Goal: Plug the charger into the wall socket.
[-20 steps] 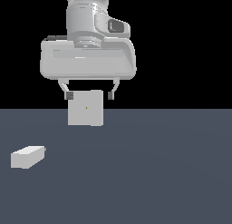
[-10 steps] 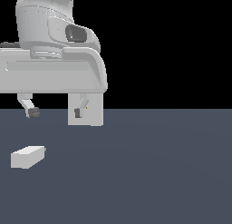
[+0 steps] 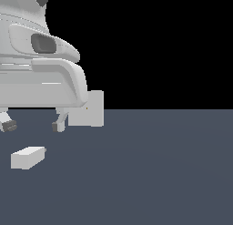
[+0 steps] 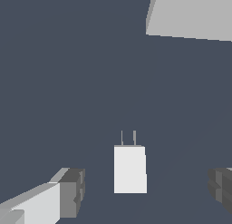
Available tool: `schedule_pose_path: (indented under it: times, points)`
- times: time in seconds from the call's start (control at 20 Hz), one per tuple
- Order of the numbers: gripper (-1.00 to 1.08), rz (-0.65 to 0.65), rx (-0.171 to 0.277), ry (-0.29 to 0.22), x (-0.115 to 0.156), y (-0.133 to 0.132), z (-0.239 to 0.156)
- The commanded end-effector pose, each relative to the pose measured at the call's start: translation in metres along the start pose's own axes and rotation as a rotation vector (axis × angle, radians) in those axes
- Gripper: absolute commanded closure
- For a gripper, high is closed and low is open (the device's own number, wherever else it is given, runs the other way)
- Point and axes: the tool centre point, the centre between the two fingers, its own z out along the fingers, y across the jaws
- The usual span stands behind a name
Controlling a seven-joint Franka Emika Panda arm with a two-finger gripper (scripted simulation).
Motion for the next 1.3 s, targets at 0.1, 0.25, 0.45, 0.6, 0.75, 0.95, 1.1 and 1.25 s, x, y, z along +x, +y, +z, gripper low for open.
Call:
schedule_pose_path:
  times: [0.1, 0.25, 0.45, 0.6, 0.75, 0.95, 1.1, 1.25]
  points:
    - [-0.92, 0.003, -0.002, 0.011, -0.003, -0.006, 0.004]
    - [-0.92, 0.003, -0.002, 0.012, -0.003, -0.007, 0.005]
    - [-0.92, 0.002, -0.002, 0.011, -0.004, -0.007, 0.007]
    - [-0.92, 0.002, -0.002, 0.011, -0.006, -0.007, 0.014]
    - [-0.92, 0.002, -0.002, 0.011, -0.008, -0.006, 0.025]
    - [-0.92, 0.003, -0.003, 0.012, -0.012, -0.006, 0.042]
    - [-0.92, 0.003, -0.003, 0.012, -0.014, -0.006, 0.050]
    - [-0.92, 0.003, -0.003, 0.012, -0.014, -0.006, 0.053]
